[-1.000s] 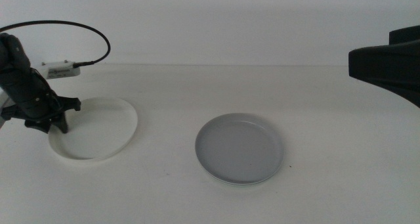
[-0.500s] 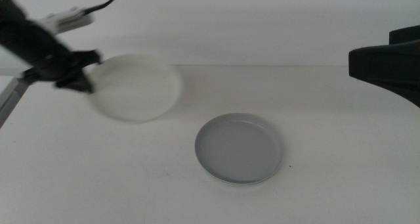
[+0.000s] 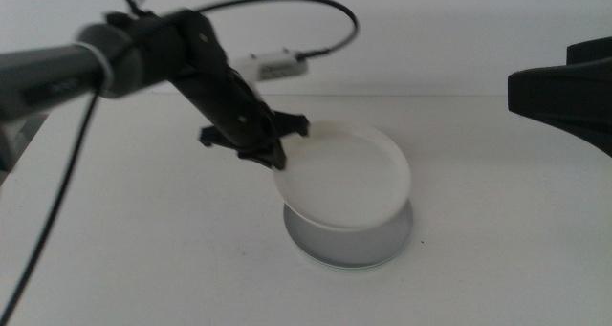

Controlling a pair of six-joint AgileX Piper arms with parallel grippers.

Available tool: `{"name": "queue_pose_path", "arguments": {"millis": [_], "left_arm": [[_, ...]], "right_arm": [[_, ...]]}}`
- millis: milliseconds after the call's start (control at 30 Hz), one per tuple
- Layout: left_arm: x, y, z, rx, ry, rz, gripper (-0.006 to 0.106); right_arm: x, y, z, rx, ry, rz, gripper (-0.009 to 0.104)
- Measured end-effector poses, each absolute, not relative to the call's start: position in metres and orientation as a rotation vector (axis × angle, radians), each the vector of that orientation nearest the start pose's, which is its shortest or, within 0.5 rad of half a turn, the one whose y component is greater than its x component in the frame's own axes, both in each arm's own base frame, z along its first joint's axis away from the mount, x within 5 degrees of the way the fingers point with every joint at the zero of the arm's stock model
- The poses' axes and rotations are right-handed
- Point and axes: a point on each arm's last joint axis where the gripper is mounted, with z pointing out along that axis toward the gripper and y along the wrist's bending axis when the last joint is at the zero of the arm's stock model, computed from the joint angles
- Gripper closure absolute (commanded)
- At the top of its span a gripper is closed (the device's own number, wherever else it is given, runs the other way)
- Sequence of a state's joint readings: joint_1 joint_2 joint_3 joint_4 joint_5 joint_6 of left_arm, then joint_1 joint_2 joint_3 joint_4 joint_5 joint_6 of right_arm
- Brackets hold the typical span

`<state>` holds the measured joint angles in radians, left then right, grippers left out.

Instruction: Stack the three bowls on top of each other.

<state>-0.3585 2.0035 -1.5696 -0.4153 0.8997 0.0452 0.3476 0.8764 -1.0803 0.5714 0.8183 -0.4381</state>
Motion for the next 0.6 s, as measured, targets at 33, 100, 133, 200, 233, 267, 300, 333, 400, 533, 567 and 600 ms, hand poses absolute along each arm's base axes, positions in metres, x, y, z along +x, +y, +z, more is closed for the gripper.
{"name": "queue_pose_path", "arguments": {"millis": [33, 100, 133, 200, 233, 267, 300, 333, 400, 533, 567, 600], "left_arm": [[0.39, -0.183, 0.214, 0.286, 2.815, -0.59, 0.102], [0.389, -0.192, 0.206, 0.304, 2.819, -0.592, 0.102], [0.389, -0.196, 0.201, 0.31, 2.825, -0.591, 0.102], [0.388, -0.201, 0.193, 0.314, 2.843, -0.59, 0.102], [0.389, -0.202, 0.188, 0.315, 2.852, -0.587, 0.102], [0.389, -0.203, 0.184, 0.315, 2.861, -0.585, 0.102], [0.39, -0.203, 0.18, 0.317, 2.871, -0.577, 0.102], [0.39, -0.203, 0.176, 0.314, 2.879, -0.573, 0.102], [0.391, -0.203, 0.171, 0.317, 2.892, -0.564, 0.102], [0.391, -0.202, 0.169, 0.319, 2.897, -0.555, 0.102], [0.391, -0.202, 0.169, 0.322, 2.898, -0.552, 0.102], [0.391, -0.202, 0.169, 0.328, 2.901, -0.546, 0.102]], "right_arm": [[0.137, 0.088, 0.422, -0.629, 1.926, 0.613, 0.002], [0.137, 0.088, 0.422, -0.629, 1.926, 0.613, 0.002], [0.137, 0.088, 0.422, -0.629, 1.926, 0.613, 0.002], [0.137, 0.088, 0.422, -0.629, 1.926, 0.613, 0.002], [0.137, 0.088, 0.422, -0.629, 1.926, 0.613, 0.002], [0.137, 0.088, 0.422, -0.629, 1.926, 0.613, 0.002], [0.137, 0.088, 0.422, -0.629, 1.926, 0.613, 0.002], [0.137, 0.088, 0.422, -0.629, 1.926, 0.613, 0.002], [0.137, 0.088, 0.422, -0.629, 1.926, 0.613, 0.002], [0.137, 0.088, 0.422, -0.629, 1.926, 0.613, 0.002], [0.137, 0.088, 0.422, -0.629, 1.926, 0.613, 0.002], [0.137, 0.088, 0.422, -0.629, 1.926, 0.613, 0.002]]}}
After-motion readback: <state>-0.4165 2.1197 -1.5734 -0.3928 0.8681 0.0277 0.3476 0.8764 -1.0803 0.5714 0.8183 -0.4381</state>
